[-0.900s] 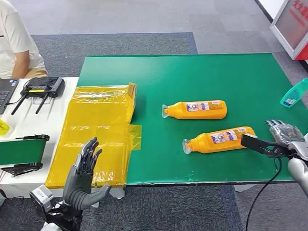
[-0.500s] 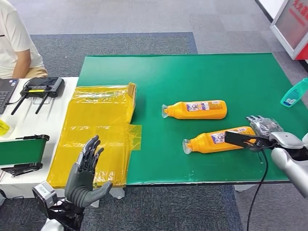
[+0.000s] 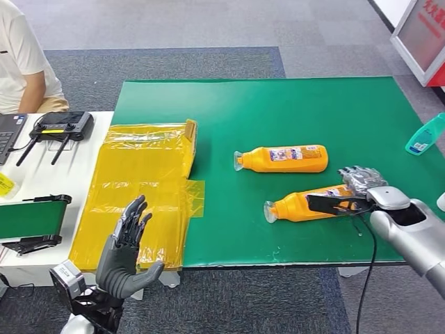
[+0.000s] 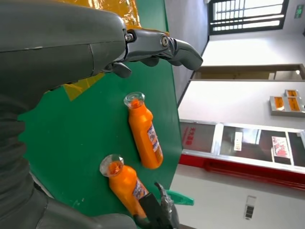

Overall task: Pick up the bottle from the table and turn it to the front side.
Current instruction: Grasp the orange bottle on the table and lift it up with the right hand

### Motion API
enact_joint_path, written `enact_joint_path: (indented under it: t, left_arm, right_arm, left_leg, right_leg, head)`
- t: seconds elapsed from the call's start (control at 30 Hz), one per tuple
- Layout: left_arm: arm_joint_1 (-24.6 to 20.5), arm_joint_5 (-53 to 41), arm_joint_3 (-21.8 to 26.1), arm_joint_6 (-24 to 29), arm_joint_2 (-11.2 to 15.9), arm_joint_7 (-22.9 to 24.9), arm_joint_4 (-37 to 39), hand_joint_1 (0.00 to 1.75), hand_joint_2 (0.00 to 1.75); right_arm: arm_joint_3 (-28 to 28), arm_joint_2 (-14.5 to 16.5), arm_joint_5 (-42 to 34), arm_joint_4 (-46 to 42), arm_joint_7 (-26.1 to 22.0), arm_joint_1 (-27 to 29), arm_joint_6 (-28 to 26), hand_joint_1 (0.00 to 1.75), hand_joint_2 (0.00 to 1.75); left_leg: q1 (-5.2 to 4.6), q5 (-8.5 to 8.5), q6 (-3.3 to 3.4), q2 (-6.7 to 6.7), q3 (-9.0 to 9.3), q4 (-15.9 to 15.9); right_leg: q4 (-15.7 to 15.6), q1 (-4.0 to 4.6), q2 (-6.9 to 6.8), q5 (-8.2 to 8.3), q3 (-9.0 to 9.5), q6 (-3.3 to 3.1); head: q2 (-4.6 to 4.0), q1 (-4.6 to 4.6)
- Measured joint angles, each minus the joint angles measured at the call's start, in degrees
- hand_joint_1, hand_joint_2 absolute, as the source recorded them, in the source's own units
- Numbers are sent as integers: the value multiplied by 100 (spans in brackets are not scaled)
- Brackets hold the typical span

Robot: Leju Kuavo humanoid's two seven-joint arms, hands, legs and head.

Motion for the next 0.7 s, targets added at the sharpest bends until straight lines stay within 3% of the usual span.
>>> enact_joint_path:
  t: [0.5, 0.63, 0.7]
  left_arm:
    - [-50, 0, -149, 37, -3, 0, 0, 0, 175]
    - [-72, -2, -201, 48, -2, 0, 0, 0, 175]
    - [-83, -2, -227, 61, 2, 0, 0, 0, 175]
  right_arm:
    - [507, 190, 248, 644, 82, 18, -278, 0, 175]
    - [548, 214, 268, 706, 55, 29, -318, 171, 175]
    - [557, 226, 268, 737, 19, 25, -323, 175, 175]
  left_leg:
    - [0, 0, 0, 0, 3, 0]
    - [0, 0, 0, 0, 5, 0]
    - [0, 0, 0, 1, 8, 0]
  right_leg:
    - [0, 0, 1, 0, -1, 0]
    - [0, 0, 1, 0, 1, 0]
    - [-1, 0, 1, 0, 5, 0]
  head:
    - [0, 0]
    - [0, 0]
    - [0, 0]
